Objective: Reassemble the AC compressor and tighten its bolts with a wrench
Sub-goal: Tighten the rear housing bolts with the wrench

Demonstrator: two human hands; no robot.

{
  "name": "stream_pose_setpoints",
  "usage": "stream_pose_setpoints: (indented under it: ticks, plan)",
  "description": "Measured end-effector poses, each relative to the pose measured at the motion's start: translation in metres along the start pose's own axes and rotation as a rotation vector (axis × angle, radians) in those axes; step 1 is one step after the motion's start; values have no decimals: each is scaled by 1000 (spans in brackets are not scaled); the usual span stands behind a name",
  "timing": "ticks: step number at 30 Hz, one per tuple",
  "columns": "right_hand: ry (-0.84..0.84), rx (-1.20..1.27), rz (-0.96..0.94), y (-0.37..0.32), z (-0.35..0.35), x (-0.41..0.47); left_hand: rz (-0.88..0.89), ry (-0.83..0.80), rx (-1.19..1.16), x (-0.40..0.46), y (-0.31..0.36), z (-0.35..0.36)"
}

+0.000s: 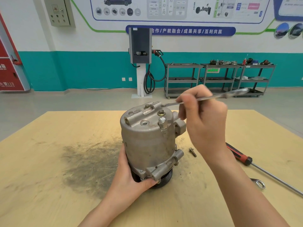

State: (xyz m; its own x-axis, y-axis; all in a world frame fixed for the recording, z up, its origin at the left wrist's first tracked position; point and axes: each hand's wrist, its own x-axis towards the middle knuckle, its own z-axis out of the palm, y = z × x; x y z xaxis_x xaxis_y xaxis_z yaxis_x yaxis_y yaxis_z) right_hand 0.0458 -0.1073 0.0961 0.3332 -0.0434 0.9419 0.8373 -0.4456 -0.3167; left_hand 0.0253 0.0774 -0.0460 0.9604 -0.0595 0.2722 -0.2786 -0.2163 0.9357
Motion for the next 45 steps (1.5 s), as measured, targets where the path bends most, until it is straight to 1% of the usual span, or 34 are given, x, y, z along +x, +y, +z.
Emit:
stream_pose_setpoints:
  ticks: [3, 7, 9, 12, 15, 18, 20, 22, 26, 28, 29, 30, 32, 34, 37, 41, 45]
  plan:
    - [40, 243, 256, 5, -6, 5, -8, -8, -7, -1, 1, 0]
    - [-17, 436, 492, 15, -10, 7, 0, -7, -15, -1, 0, 1]
    - [-67, 495, 566, 18, -10, 7, 5, -6, -18, 0, 0, 1]
    - [-136, 538, 627, 20, -7, 6, -2, -3, -27, 0, -1, 1]
    - [-137, 537, 649, 21, -5, 6, -2, -5, -24, 0, -1, 1]
    - [-119, 515, 606, 18, -3, 4, 1, -7, -24, 0, 0, 1]
    - [-89, 435, 516, 15, -1, 1, 2, -6, -17, 0, 1, 1]
    - [-73, 245, 347, 11, 1, -1, -1, 5, -4, 0, 1, 1]
    - [-71, -157, -76, 2, 4, -3, 13, 11, 9, 0, -1, 1]
    - [-71, -229, -148, -2, 6, -3, 12, 11, 13, 0, -2, 1]
    - [-77, -202, -124, -2, 6, -3, 11, 9, 14, 0, -2, 1]
    - [-82, -126, -53, -3, 5, -3, 7, 6, 12, 0, -1, 0]
    - [-59, 106, 173, -3, 2, 1, -2, 2, 6, 0, 0, 0]
    - [-23, 292, 360, 0, -3, 4, -5, 3, 8, 0, 1, 0]
    - [-42, 416, 545, 8, -6, 7, 2, -1, 1, 0, 1, -1]
    - [-69, 505, 665, 16, -5, 6, 7, -13, -9, -1, 1, -1]
    - [-54, 537, 708, 21, -4, 6, 11, -15, -21, 0, 1, 0]
